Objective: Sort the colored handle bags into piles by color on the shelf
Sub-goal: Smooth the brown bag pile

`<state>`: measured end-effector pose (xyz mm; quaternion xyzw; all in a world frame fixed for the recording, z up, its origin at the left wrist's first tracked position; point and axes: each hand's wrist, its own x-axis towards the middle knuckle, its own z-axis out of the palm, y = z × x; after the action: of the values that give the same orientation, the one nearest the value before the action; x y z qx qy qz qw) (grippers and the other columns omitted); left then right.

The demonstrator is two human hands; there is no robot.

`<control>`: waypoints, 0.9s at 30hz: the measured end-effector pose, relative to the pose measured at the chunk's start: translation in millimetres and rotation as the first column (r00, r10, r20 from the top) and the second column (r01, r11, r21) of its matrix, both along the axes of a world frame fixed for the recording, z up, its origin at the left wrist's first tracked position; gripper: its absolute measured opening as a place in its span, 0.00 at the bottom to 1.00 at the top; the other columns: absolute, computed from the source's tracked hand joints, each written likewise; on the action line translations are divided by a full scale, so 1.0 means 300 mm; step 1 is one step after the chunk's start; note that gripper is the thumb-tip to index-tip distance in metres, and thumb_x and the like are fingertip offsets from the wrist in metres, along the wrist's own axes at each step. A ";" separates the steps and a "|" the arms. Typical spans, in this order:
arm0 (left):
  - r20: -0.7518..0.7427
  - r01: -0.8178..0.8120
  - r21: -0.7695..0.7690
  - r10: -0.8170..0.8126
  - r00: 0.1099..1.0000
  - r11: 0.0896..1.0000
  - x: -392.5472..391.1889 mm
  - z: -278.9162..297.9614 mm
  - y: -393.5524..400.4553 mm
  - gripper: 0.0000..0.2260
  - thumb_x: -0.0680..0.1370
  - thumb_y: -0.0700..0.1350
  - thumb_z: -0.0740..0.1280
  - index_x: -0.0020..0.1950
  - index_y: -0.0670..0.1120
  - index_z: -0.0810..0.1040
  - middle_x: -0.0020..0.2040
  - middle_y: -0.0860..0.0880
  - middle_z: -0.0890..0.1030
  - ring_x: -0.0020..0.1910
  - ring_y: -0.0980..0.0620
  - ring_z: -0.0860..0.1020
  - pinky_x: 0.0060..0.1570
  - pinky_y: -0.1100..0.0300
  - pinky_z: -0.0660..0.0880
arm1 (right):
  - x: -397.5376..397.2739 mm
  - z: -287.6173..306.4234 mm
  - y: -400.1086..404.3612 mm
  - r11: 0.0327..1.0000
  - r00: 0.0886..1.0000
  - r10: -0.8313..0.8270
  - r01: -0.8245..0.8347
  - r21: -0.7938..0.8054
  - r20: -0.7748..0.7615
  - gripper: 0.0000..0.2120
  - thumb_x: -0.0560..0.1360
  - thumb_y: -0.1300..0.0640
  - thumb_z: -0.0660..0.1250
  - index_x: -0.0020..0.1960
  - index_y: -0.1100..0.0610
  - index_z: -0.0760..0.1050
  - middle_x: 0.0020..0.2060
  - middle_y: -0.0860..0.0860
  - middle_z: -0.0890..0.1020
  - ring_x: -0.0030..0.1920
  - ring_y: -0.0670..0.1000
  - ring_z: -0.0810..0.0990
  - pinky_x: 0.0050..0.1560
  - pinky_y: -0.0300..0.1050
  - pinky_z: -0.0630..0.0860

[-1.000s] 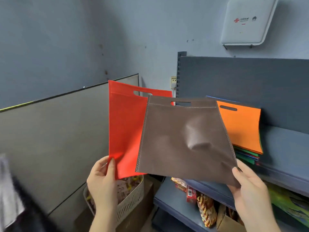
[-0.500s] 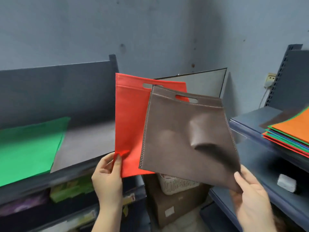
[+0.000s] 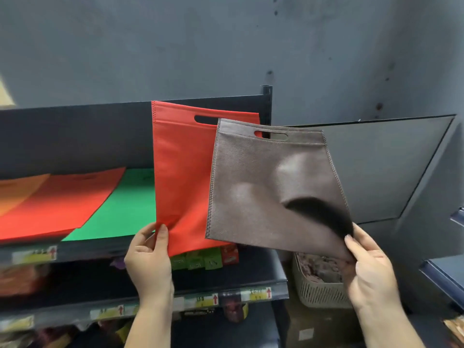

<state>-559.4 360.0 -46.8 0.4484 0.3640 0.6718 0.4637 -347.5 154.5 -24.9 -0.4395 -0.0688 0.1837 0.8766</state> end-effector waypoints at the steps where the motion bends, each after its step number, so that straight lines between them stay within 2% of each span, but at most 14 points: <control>1: -0.002 -0.020 -0.004 0.020 1.000 1.000 -0.023 0.004 0.025 0.06 0.76 0.42 0.70 0.44 0.53 0.79 0.46 0.45 0.82 0.45 0.51 0.80 0.50 0.58 0.74 | -0.008 0.013 0.032 1.000 1.000 0.010 -0.010 -0.005 0.013 0.14 0.79 0.70 0.55 0.50 0.56 0.77 0.34 0.46 0.85 0.35 0.42 0.83 0.35 0.34 0.80; 5: -0.054 -0.114 0.002 0.114 0.992 0.993 -0.117 0.007 0.132 0.06 0.76 0.43 0.70 0.43 0.54 0.78 0.42 0.49 0.81 0.41 0.56 0.79 0.40 0.72 0.73 | -0.002 0.058 0.135 1.000 0.998 0.027 -0.026 -0.016 0.064 0.15 0.79 0.70 0.55 0.50 0.56 0.77 0.35 0.45 0.85 0.38 0.42 0.84 0.42 0.34 0.80; 9: -0.093 -0.170 -0.027 0.166 0.982 0.985 -0.194 -0.008 0.234 0.02 0.76 0.42 0.69 0.48 0.47 0.78 0.43 0.47 0.80 0.44 0.53 0.79 0.45 0.64 0.72 | 0.037 0.071 0.217 0.998 0.994 0.016 -0.009 -0.061 0.108 0.15 0.79 0.71 0.55 0.49 0.56 0.77 0.35 0.45 0.85 0.38 0.42 0.84 0.42 0.34 0.80; 12: -0.135 -0.165 -0.012 0.162 0.978 0.986 -0.230 -0.021 0.298 0.02 0.77 0.41 0.69 0.48 0.47 0.77 0.40 0.55 0.79 0.42 0.58 0.79 0.45 0.65 0.71 | 0.067 0.051 0.300 0.981 0.987 -0.026 0.055 -0.184 0.156 0.16 0.79 0.71 0.57 0.48 0.53 0.77 0.33 0.42 0.84 0.35 0.39 0.82 0.37 0.32 0.79; 14: -0.193 -0.152 0.011 0.152 0.969 0.988 -0.246 -0.030 0.328 0.02 0.77 0.41 0.68 0.48 0.47 0.77 0.40 0.58 0.79 0.42 0.62 0.78 0.46 0.65 0.71 | 0.088 0.037 0.353 0.948 0.971 -0.050 0.119 -0.294 0.233 0.14 0.78 0.70 0.58 0.50 0.56 0.78 0.36 0.44 0.84 0.34 0.39 0.81 0.35 0.30 0.77; 17: -0.264 -0.137 0.032 0.140 0.954 0.990 -0.271 -0.044 0.358 0.01 0.77 0.41 0.68 0.48 0.46 0.78 0.40 0.60 0.78 0.42 0.61 0.79 0.46 0.63 0.71 | 0.125 0.034 0.425 0.828 0.898 -0.032 0.269 -0.492 0.438 0.15 0.76 0.71 0.58 0.60 0.64 0.76 0.49 0.55 0.81 0.41 0.45 0.79 0.44 0.32 0.76; 20: -0.329 -0.126 0.067 0.141 0.934 0.990 -0.295 -0.048 0.374 0.02 0.77 0.41 0.68 0.47 0.48 0.78 0.36 0.58 0.78 0.36 0.69 0.77 0.44 0.60 0.71 | 0.167 0.048 0.466 0.622 0.806 0.064 0.429 -0.655 0.588 0.15 0.75 0.70 0.59 0.58 0.65 0.78 0.54 0.60 0.81 0.54 0.57 0.79 0.56 0.44 0.73; 23: -0.348 -0.126 0.089 0.149 0.925 0.988 -0.323 -0.046 0.372 0.03 0.77 0.42 0.68 0.47 0.51 0.78 0.32 0.56 0.76 0.37 0.69 0.77 0.44 0.60 0.72 | 0.187 0.065 0.470 0.460 0.767 0.162 0.498 -0.735 0.621 0.15 0.75 0.69 0.59 0.59 0.67 0.77 0.57 0.64 0.80 0.59 0.62 0.76 0.59 0.46 0.70; 25: -0.370 -0.135 0.126 0.172 0.913 0.983 -0.347 -0.041 0.365 0.02 0.77 0.43 0.68 0.47 0.49 0.78 0.30 0.61 0.77 0.38 0.68 0.77 0.44 0.62 0.71 | 0.183 0.071 0.458 0.373 0.757 0.241 0.506 -0.778 0.608 0.16 0.75 0.69 0.59 0.62 0.68 0.75 0.59 0.65 0.78 0.61 0.64 0.74 0.60 0.49 0.69; 27: -0.402 -0.158 0.174 0.217 0.889 0.972 -0.379 -0.033 0.352 0.02 0.78 0.44 0.68 0.50 0.48 0.79 0.27 0.67 0.75 0.35 0.72 0.75 0.42 0.67 0.71 | 0.160 0.074 0.445 0.272 0.711 0.352 0.544 -0.794 0.608 0.18 0.76 0.68 0.59 0.66 0.67 0.71 0.62 0.66 0.75 0.63 0.65 0.70 0.61 0.52 0.67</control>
<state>-673.0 465.7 -56.6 0.5754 0.4496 0.6250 0.2759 -299.4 288.1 -2.6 -0.9085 -0.2360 -0.0533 0.3408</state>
